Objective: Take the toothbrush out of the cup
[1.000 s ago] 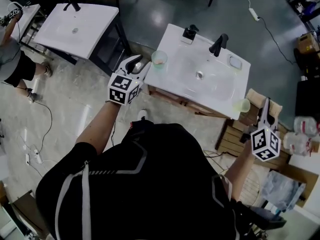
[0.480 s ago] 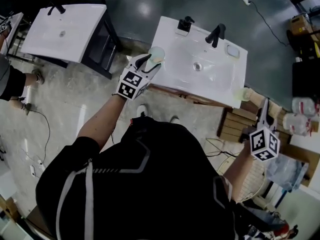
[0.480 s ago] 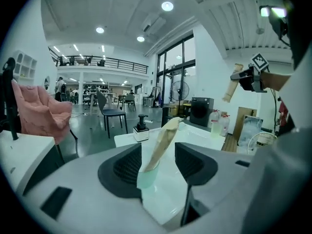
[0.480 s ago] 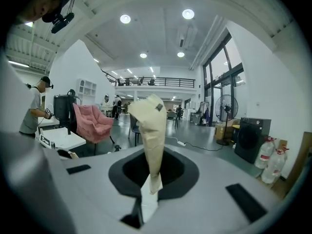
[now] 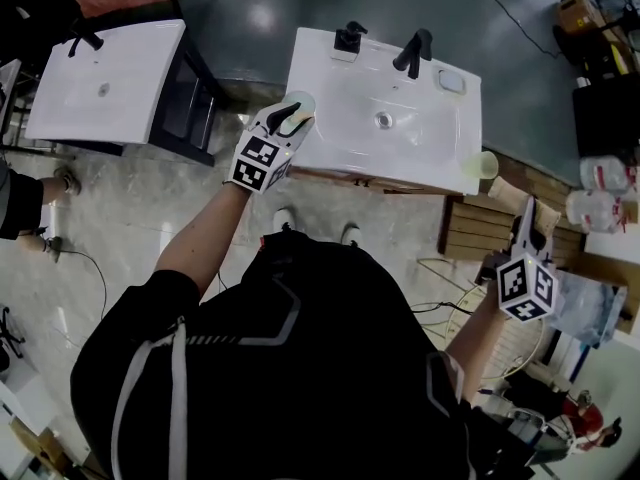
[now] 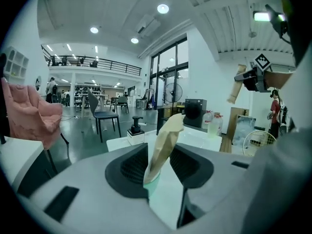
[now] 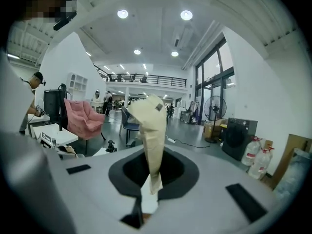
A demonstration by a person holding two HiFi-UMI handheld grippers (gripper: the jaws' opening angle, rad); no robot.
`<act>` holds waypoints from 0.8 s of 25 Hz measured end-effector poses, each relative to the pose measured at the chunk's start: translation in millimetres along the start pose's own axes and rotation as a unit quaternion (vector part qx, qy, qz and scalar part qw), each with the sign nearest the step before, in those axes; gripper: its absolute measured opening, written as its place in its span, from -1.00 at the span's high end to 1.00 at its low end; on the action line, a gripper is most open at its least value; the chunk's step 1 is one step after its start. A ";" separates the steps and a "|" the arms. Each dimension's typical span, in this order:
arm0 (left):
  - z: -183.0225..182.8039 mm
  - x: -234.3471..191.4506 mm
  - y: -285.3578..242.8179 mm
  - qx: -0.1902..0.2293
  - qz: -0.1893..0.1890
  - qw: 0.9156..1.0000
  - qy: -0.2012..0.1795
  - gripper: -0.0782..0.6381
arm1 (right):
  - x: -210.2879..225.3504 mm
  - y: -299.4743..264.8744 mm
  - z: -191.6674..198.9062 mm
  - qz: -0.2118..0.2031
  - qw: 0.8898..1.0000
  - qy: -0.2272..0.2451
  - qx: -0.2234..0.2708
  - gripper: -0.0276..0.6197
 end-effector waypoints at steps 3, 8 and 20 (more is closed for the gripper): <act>0.8 1.4 -2.3 0.000 0.006 1.000 0.002 0.45 | -0.6 4.1 0.8 0.006 1.000 -0.001 0.000 0.87; -0.1 -3.7 -5.1 0.008 0.002 1.000 0.000 0.59 | -6.9 4.5 3.2 0.004 1.000 -0.001 -0.001 0.87; -26.9 -11.5 7.9 0.023 -0.033 0.999 0.002 0.64 | 7.6 -9.6 1.8 -0.024 0.999 -0.014 0.020 0.87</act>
Point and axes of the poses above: the fingertips, and each gripper's own axes: y backward along the fingers, x to its right, z out of its underside, the point moved 8 cm from there along y, backward along the fingers, and after that the axes turned 3 degrees about -x, right-handed, at the moved point
